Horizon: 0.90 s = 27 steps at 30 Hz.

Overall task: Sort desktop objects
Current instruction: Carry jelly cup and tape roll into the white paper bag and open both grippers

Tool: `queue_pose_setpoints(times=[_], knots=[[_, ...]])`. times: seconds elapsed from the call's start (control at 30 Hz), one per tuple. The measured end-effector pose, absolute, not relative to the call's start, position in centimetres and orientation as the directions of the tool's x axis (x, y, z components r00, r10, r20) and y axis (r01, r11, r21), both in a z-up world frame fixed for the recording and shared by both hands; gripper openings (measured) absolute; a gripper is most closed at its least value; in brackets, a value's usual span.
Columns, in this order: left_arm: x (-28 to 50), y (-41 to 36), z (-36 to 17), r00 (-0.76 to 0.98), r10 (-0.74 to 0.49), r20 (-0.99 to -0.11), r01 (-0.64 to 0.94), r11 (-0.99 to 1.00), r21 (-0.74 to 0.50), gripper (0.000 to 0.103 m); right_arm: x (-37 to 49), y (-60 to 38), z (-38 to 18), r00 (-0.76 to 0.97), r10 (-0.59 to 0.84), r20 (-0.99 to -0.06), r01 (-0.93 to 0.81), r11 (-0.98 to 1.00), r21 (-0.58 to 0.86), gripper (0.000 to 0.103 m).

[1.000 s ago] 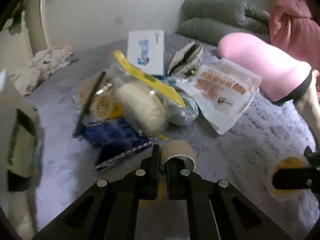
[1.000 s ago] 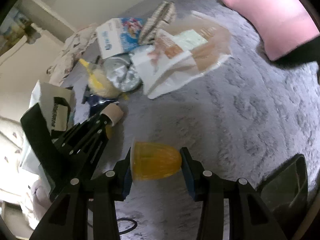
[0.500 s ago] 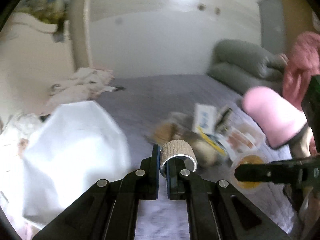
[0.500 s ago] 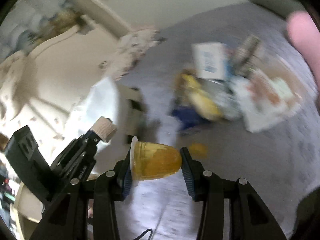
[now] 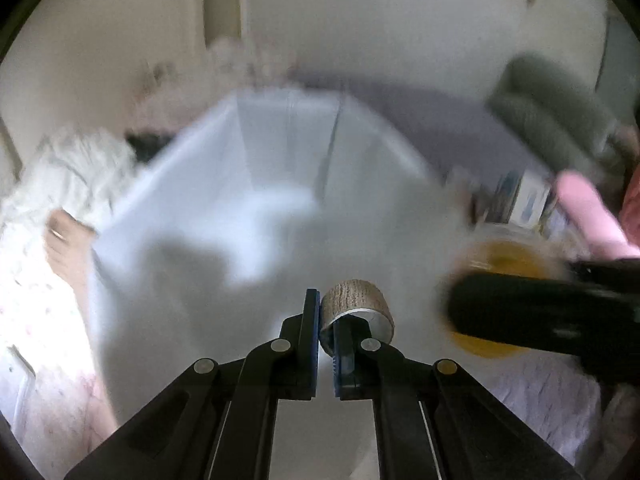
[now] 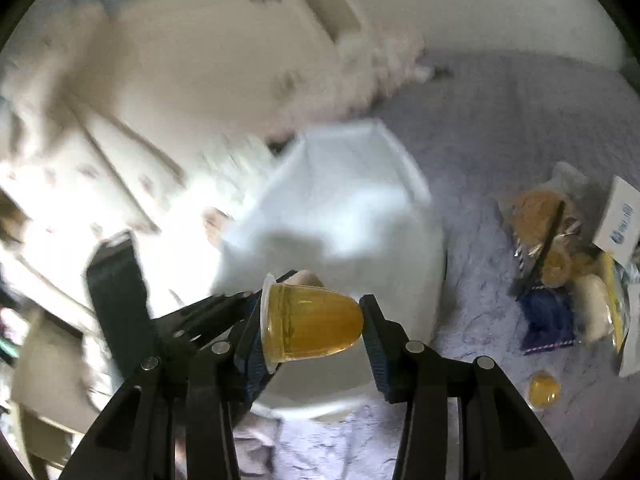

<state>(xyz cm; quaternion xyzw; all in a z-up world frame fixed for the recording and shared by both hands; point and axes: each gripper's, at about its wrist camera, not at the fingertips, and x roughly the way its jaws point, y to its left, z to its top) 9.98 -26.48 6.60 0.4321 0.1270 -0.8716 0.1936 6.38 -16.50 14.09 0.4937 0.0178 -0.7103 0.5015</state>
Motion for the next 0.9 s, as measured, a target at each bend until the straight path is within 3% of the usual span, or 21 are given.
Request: queue_pose_setpoints(times=[0.13,0.27,0.47,0.53,0.57,0.6,0.67,0.7,0.8,0.9], knots=[[9.7,-28.0,3.4,-0.446,-0.183,-0.876,0.442,-0.896,-0.038,0.01,6.0,-22.1,9.1,-0.007,-0.529,-0.849,0.725,-0.587,0.361,0.042],[10.2,-28.9,1.3,-0.423,-0.101,-0.901,0.434,-0.895,-0.103,0.01,6.3,-24.5,6.0,-0.019,-0.428,-0.904,0.735,-0.618,0.277,0.042],[10.9,-29.0,1.7,-0.447,-0.131,-0.885,0.461,-0.881,-0.102,0.011,7.1,-25.4,5.6,-0.082,-0.377,-0.923,0.757,-0.626,0.189,0.043],[11.3,-29.2,2.4,-0.457,-0.167,-0.874,0.505,-0.857,-0.101,0.029,7.0,-25.4,5.7,-0.081,-0.376,-0.923,0.759,-0.624,0.188,0.048],[11.5,-29.2,2.8,-0.455,-0.188,-0.87,0.533,-0.84,-0.097,0.045,6.7,-25.5,5.7,-0.079,-0.374,-0.924,0.756,-0.626,0.189,0.053],[11.8,-29.1,3.2,-0.461,-0.217,-0.86,0.564,-0.82,-0.096,0.054,6.3,-25.1,5.8,-0.09,-0.371,-0.924,0.748,-0.638,0.183,0.057],[12.5,-28.6,4.0,-0.513,-0.256,-0.819,0.611,-0.779,-0.14,0.061,6.6,-24.0,7.5,-0.14,-0.398,-0.907,0.731,-0.659,0.176,0.059],[12.7,-28.4,4.2,-0.55,-0.239,-0.8,0.612,-0.767,-0.192,0.072,6.7,-23.5,8.0,-0.149,-0.42,-0.895,0.729,-0.659,0.188,0.059],[13.2,-28.0,4.7,-0.627,-0.153,-0.764,0.57,-0.758,-0.317,0.079,6.6,-20.7,10.8,-0.14,-0.522,-0.841,0.713,-0.643,0.281,0.063],[13.2,-27.5,5.6,-0.641,-0.208,-0.739,0.551,-0.795,-0.254,0.079,6.3,-17.6,12.6,-0.131,-0.58,-0.804,0.688,-0.637,0.348,0.066]])
